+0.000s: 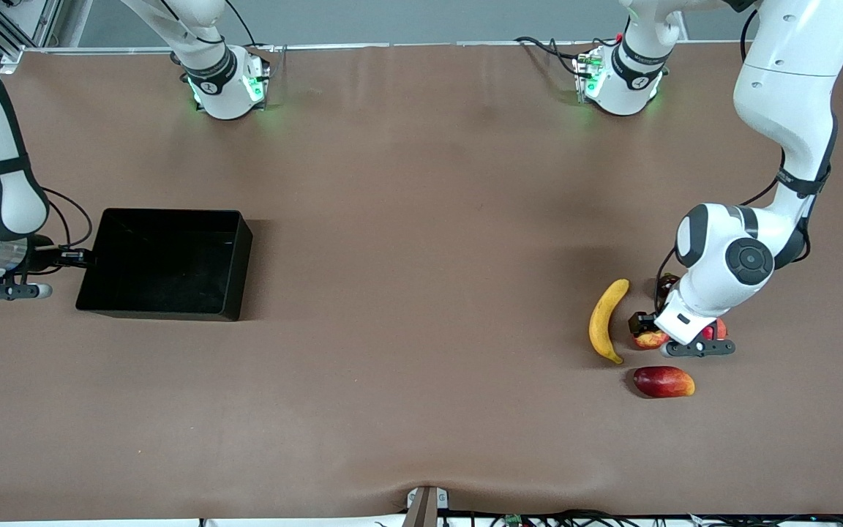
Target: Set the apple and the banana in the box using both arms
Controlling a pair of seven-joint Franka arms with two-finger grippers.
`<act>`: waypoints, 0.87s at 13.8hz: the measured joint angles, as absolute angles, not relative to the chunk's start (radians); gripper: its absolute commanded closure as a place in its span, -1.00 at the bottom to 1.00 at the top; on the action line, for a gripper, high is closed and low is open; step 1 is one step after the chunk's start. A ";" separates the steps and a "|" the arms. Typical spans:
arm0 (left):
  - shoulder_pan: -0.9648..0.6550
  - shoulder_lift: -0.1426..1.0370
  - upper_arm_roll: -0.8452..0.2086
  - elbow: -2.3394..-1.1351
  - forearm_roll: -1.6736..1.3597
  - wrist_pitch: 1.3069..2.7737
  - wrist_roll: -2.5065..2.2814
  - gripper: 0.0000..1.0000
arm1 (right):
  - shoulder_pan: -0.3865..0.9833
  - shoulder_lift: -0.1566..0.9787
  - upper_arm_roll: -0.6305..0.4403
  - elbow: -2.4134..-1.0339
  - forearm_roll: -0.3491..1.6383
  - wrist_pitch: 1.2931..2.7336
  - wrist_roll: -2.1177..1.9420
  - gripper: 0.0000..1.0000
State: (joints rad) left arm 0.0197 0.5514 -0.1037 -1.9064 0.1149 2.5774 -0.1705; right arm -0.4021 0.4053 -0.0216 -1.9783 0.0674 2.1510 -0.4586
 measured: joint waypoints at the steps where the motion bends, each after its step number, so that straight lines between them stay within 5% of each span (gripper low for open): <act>1: 0.017 0.534 -0.106 -1.905 0.115 2.556 -0.171 1.00 | -0.402 0.405 -0.021 -1.980 0.071 2.151 -0.459 1.00; 6: 0.014 0.374 -0.130 -1.889 0.115 2.334 -0.170 1.00 | -0.402 0.404 -0.020 -1.981 0.089 2.146 -0.460 1.00; 12: 0.012 0.209 -0.188 -1.872 0.115 2.046 -0.170 1.00 | -0.386 0.396 -0.004 -1.882 0.201 1.935 -0.462 1.00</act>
State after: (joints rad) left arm 0.0115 0.2088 -0.1881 -1.8724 0.1149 2.0456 -0.1705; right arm -0.3855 0.3956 -0.0036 -1.8816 0.2005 1.9354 -0.4624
